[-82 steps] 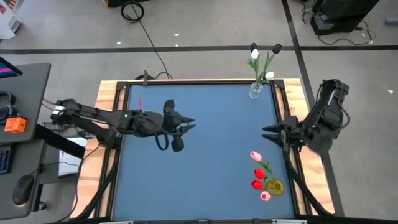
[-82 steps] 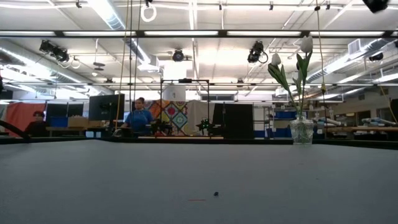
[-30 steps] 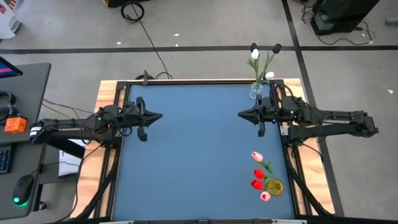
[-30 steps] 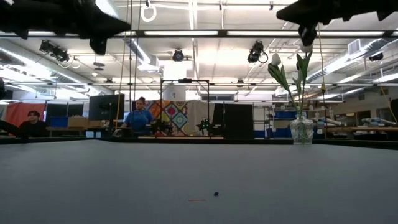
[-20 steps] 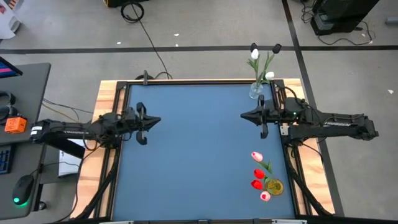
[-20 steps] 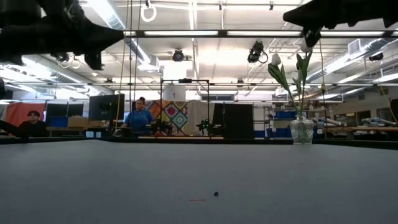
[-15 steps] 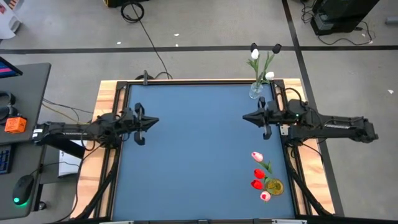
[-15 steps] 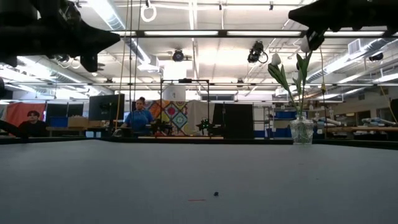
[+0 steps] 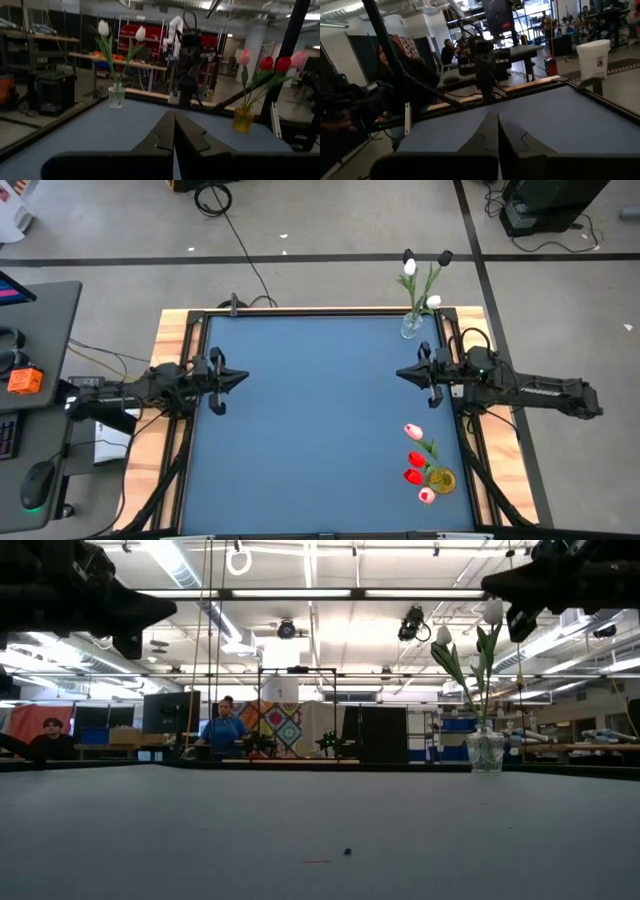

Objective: Sort flowers into vase by color
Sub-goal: Return to Home Position

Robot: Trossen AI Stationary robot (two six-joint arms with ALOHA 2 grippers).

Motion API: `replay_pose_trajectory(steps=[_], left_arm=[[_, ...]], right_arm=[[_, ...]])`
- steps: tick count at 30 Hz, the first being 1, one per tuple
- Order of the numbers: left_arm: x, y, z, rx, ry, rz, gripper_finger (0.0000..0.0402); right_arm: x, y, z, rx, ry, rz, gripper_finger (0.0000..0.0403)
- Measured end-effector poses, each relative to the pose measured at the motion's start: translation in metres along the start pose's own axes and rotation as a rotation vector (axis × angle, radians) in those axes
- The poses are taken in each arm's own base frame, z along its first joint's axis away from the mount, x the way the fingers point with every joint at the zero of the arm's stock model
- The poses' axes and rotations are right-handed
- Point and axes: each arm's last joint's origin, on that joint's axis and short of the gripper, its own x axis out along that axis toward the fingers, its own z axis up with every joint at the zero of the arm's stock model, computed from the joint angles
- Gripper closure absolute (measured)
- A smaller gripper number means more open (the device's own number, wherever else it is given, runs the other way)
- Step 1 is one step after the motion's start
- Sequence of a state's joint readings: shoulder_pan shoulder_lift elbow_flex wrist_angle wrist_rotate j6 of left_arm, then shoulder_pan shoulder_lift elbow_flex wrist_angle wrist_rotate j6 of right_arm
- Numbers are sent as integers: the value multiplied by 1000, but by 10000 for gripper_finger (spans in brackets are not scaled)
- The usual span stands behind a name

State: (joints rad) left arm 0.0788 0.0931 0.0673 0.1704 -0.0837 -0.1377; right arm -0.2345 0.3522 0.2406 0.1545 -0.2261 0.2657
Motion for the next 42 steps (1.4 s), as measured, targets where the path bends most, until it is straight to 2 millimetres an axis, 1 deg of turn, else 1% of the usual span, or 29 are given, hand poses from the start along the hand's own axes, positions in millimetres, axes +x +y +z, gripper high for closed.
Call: replay_pose_trajectory(steps=[4, 10, 15, 18, 26, 32, 35, 42], left_arm=[[-5, 1, -3, 4, 23, 3, 391], [-7, 1, -3, 55, 20, 4, 391], [-6, 3, -11, 65, 37, 24, 391], [-5, 3, -16, 66, 7, 22, 391], [-5, 3, -14, 100, -10, 22, 391], [-5, 3, -13, 99, -20, 21, 391], [-5, 3, -13, 96, -19, 20, 391], [-5, 2, -13, 71, -21, 1, 391]], right_arm=[[-4, -2, -6, 0, -15, 1, 402], [-11, -4, -4, -22, -59, -8, 402], [-16, -7, -4, -19, -82, -6, 403], [-18, -9, -6, -11, -88, 6, 403], [-20, -12, -14, 5, -82, 43, 403], [-21, -14, -15, -23, -72, 49, 403], [-21, -16, -19, -25, -78, 42, 403], [-20, -22, -38, 10, -141, 84, 403]])
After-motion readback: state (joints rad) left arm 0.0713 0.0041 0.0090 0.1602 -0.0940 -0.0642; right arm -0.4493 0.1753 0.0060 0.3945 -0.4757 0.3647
